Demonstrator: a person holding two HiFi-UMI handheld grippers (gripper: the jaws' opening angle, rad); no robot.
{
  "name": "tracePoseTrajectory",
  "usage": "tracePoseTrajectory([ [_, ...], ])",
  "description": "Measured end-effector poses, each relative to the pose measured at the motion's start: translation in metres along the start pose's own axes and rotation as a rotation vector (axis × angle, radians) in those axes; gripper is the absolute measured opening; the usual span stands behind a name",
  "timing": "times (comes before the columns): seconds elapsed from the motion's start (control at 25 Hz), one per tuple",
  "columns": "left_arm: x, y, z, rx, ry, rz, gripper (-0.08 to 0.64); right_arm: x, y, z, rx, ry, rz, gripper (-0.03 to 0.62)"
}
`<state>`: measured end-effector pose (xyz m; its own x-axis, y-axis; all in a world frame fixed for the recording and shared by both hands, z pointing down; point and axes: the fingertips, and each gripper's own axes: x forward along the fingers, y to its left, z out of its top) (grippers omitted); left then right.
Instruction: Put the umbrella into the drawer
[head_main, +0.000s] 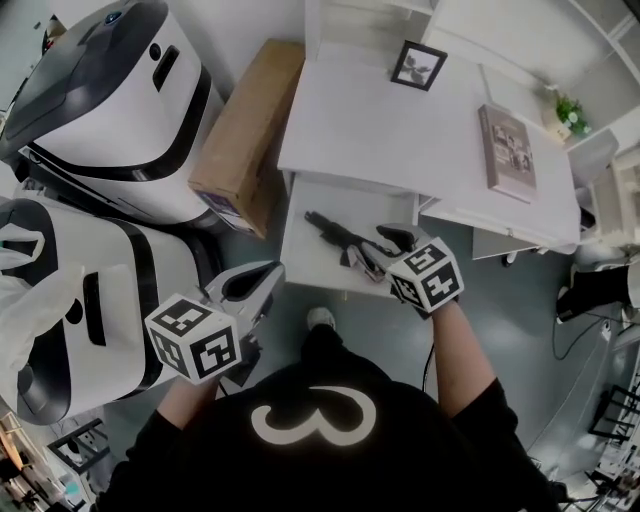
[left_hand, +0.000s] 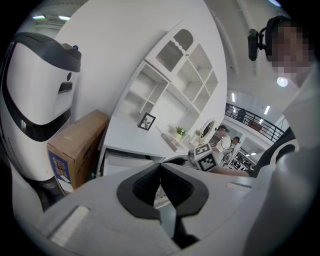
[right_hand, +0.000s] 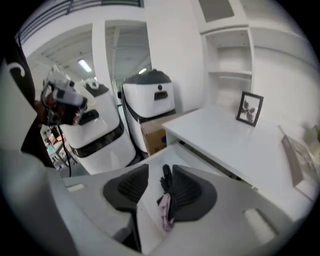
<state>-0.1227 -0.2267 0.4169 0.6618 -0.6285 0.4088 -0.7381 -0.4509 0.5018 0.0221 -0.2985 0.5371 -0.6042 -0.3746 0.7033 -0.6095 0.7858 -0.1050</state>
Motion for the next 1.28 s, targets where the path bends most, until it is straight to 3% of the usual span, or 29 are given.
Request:
tracePoseTrajectory([
  [0.2, -0.012, -0.032, 0.002, 0.033, -0.037, -0.046, 0.009, -0.064, 0.053, 0.043, 0.069, -0.226, 0.055, 0.114],
  [0.32, -0.021, -0.051, 0.001, 0.058, -0.056, -0.069, 0.009, -0.099, 0.074, 0.059, 0.085, -0.343, 0.041, 0.072],
  [0.48, -0.034, -0.069, 0.001, 0.095, -0.088, -0.07, 0.009, -0.14, 0.095, 0.066, 0.09, -0.483, 0.003, 0.006],
  [0.64, -0.044, -0.085, 0.002, 0.119, -0.115, -0.084, 0.009, -0.175, 0.113, 0.069, 0.154, -0.581, 0.019, 0.003],
  [0.88, -0.051, -0.104, 0.004, 0.147, -0.123, -0.094, 0.009, -0.199, 0.122, 0.062, 0.194, -0.628, 0.022, 0.003],
  [1.28, -0.05, -0.111, 0.002, 0.155, -0.123, -0.122, 0.009, -0.204, 0.129, 0.063, 0.17, -0.629, 0.005, 0.002],
])
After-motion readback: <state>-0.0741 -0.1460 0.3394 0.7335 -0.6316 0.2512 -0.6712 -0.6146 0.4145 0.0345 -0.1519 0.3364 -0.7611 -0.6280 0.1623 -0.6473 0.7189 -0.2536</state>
